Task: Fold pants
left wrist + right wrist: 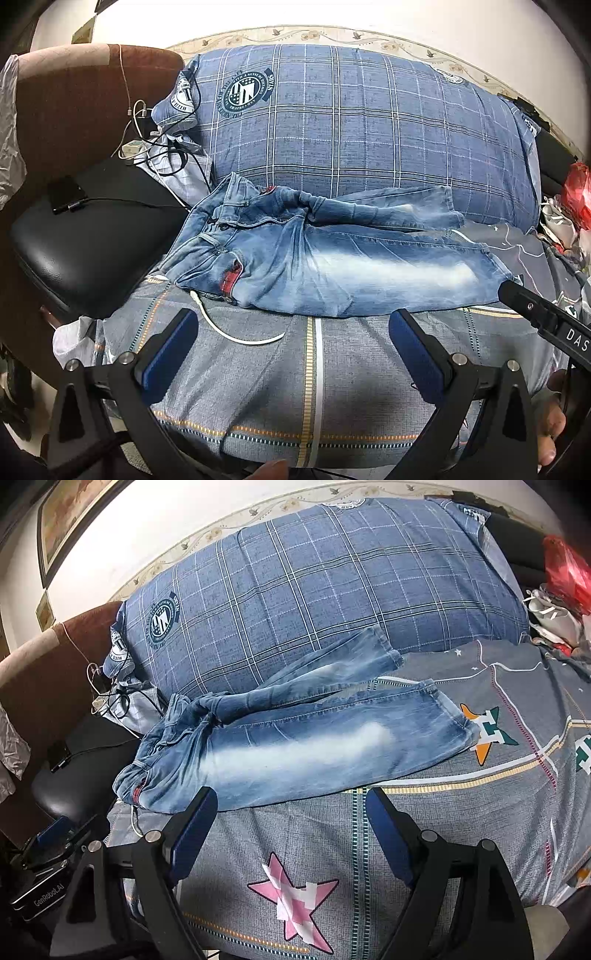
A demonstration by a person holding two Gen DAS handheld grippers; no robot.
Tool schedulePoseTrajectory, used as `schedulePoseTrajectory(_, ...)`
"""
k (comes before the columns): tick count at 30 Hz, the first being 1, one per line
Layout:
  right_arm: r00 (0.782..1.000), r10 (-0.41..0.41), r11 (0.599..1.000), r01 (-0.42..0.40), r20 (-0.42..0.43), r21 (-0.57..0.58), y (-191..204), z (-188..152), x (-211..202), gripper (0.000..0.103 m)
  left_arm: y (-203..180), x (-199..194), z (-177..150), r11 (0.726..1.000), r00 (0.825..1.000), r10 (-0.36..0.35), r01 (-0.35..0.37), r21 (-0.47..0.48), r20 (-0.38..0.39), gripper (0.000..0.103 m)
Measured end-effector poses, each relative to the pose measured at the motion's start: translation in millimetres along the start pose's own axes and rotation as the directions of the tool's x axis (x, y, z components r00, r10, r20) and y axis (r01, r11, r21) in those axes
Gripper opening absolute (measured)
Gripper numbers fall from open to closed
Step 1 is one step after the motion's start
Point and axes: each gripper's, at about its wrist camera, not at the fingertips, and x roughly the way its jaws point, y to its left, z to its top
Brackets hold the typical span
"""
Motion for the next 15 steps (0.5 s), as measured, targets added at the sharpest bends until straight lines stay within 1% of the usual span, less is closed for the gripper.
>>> schedulePoseTrajectory(15,1.000,0.003,1.000,-0.003,-0.002,0.009,1.6,1.8,1.7,0.083,-3.6,1.7,-1.4,1.000,1.000,-0.007,0.007,0.015,0.002,0.103)
